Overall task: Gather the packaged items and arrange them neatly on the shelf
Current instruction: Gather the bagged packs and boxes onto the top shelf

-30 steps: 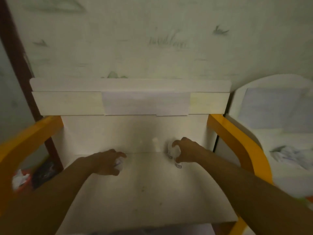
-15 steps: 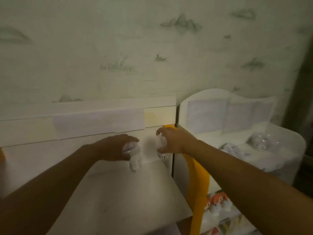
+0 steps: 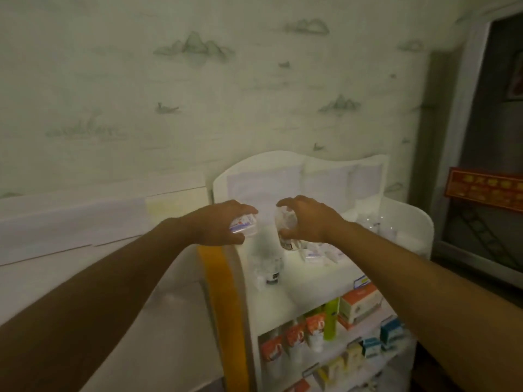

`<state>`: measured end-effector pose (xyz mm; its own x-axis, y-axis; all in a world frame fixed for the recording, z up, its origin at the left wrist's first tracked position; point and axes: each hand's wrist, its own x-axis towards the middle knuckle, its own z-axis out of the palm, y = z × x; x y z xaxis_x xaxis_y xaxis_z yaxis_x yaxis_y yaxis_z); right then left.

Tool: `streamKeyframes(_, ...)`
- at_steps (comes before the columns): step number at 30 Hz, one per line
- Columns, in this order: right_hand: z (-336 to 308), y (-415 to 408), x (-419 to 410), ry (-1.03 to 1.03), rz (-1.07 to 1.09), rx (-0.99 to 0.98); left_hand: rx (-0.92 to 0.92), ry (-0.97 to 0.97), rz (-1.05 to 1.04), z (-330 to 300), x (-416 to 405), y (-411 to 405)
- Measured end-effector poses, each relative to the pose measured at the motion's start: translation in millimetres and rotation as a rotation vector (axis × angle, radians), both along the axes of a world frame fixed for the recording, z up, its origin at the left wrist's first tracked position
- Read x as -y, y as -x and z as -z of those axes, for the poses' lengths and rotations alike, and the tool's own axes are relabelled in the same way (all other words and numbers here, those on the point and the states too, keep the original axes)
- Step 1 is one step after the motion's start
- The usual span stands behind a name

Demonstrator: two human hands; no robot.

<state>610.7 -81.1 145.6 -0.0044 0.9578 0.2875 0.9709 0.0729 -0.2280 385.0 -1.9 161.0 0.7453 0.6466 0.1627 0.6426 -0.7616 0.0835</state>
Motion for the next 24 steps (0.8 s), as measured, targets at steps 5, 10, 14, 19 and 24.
streamKeyframes(5,36,-86,10,0.094,0.034,-0.012,-0.103,0.002,0.014,28,7,-81)
streamKeyframes(10,71,-131,2,0.160,0.018,-0.048,-0.222,0.046,-0.027,61,-1,-112)
streamKeyframes(14,94,-146,-28,0.203,-0.003,-0.065,-0.262,0.054,-0.069,68,-25,-121)
streamKeyframes(19,125,-140,-84,0.264,-0.038,-0.064,-0.295,0.034,-0.083,75,-70,-123)
streamKeyframes(24,154,-119,-150,0.342,-0.093,-0.061,-0.308,0.055,-0.089,83,-119,-127)
